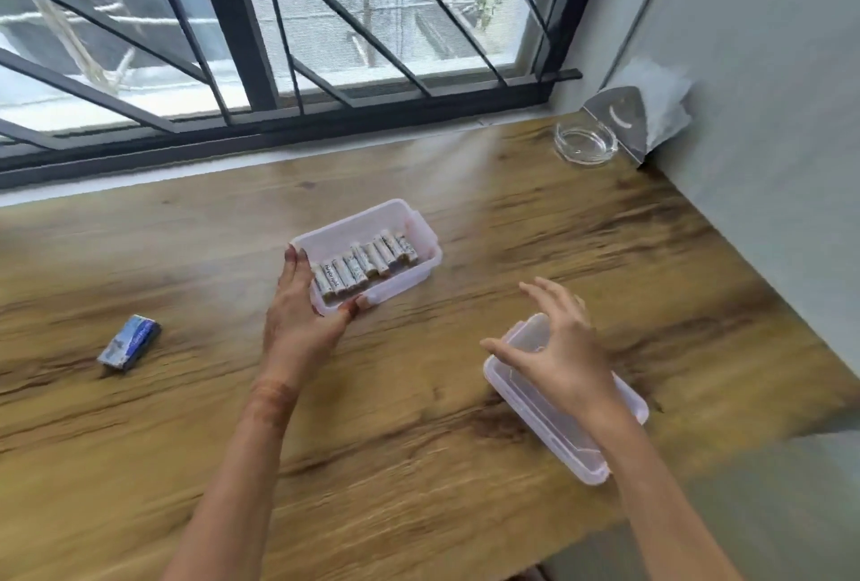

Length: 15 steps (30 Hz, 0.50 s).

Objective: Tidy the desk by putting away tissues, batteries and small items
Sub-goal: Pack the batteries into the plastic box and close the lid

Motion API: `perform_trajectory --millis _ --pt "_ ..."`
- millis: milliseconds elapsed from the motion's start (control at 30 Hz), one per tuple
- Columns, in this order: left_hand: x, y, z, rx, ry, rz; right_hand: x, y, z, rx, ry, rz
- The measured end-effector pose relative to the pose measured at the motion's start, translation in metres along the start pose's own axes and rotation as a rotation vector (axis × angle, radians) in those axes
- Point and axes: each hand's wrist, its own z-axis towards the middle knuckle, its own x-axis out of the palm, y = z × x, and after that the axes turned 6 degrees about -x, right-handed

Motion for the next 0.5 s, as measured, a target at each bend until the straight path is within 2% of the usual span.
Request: perform_trajectory --millis 100,233,500 --pt "0.004 0.001 -0.001 0.022 -0.016 -0.028 -0.007 -0.021 -0.025 0.108 0.117 -0.142" --pt "0.006 0.005 0.001 0.024 -0.029 -0.027 -0.006 -0.037 -0.044 0.166 0.220 -0.253" --pt "0.003 0.010 0.001 0.018 0.014 -0.145 -0.005 -0.038 -0.048 0.141 0.159 -0.254"
